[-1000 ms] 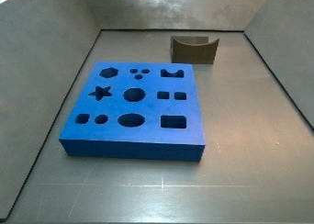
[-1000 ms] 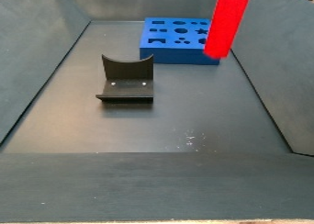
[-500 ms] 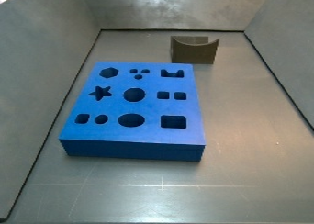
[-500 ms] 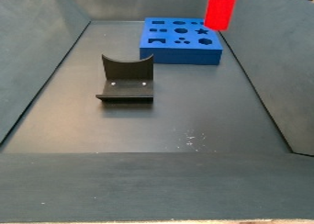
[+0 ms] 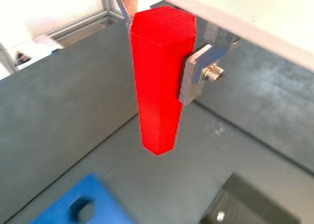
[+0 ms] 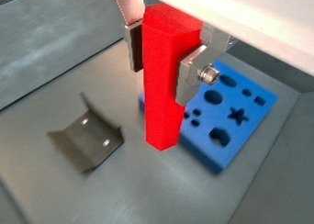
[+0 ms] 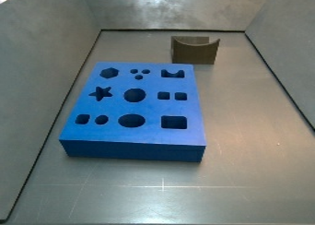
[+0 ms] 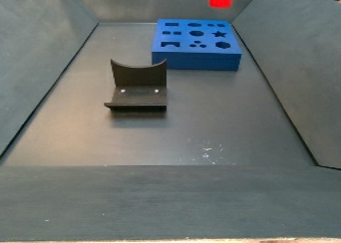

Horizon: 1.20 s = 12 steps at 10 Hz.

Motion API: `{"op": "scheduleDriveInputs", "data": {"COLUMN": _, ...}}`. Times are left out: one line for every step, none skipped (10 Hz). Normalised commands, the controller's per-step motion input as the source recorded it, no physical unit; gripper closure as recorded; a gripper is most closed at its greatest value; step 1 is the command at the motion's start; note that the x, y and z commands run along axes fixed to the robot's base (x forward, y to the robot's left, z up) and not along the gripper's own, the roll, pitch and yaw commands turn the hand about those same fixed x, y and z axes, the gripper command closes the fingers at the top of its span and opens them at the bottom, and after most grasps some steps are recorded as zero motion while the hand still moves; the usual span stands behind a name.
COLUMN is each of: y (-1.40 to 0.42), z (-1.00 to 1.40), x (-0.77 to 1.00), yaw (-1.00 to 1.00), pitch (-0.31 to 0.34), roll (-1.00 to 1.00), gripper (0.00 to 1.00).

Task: Pick up the hexagon object. Move up. Move to above the board. Insert the hexagon object.
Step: Move to above the board, then insert the hexagon object.

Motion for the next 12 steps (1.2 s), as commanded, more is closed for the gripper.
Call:
{"op": "scheduleDriveInputs", "data": {"y": -1.0, "z": 0.06, "x": 0.17, "yaw": 0.01, "pitch": 0.101, "roll": 0.0, "gripper": 1.0}}
{"op": "scheduleDriveInputs", "data": {"y": -1.0, "z": 0.07, "x": 0.17, "yaw": 0.01, "pitch": 0.106, "roll": -0.02, "gripper": 1.0}}
{"op": "scheduleDriveInputs", "data": {"y": -1.0, "z": 0.07, "x": 0.19, "yaw": 0.01, "pitch": 0.115, "roll": 0.0, "gripper": 1.0}}
{"op": "scheduleDriveInputs", "data": {"y": -1.0, "z": 0.07, "x": 0.2, "yaw": 0.01, "pitch": 0.121, "roll": 0.0, "gripper": 1.0}}
{"op": "scheduleDriveInputs", "data": {"y": -1.0, "z": 0.07, "x": 0.21, "yaw": 0.01, "pitch": 0.128, "roll": 0.0, "gripper": 1.0}}
{"op": "scheduleDriveInputs", "data": {"y": -1.0, "z": 0.08, "x": 0.22, "yaw": 0.01, "pitch": 0.133, "roll": 0.0, "gripper": 1.0}}
{"op": "scheduleDriveInputs", "data": {"y": -1.0, "z": 0.09, "x": 0.24, "yaw": 0.01, "pitch": 0.137, "roll": 0.01, "gripper": 1.0}}
{"op": "scheduleDriveInputs", "data": {"y": -1.0, "z": 0.09, "x": 0.26, "yaw": 0.01, "pitch": 0.141, "roll": 0.01, "gripper": 1.0}}
{"op": "scheduleDriveInputs", "data": {"y": -0.81, "z": 0.08, "x": 0.24, "yaw": 0.01, "pitch": 0.145, "roll": 0.02, "gripper": 1.0}}
{"op": "scheduleDriveInputs", "data": {"y": -0.37, "z": 0.04, "x": 0.16, "yaw": 0.01, "pitch": 0.14, "roll": 0.04, "gripper": 1.0}}
{"op": "scheduleDriveInputs", "data": {"y": -0.27, "z": 0.04, "x": 0.13, "yaw": 0.01, "pitch": 0.131, "roll": 0.05, "gripper": 1.0}}
{"op": "scheduleDriveInputs", "data": {"y": 0.0, "z": 0.0, "x": 0.0, "yaw": 0.0, "pitch": 0.0, "roll": 0.01, "gripper": 1.0}}
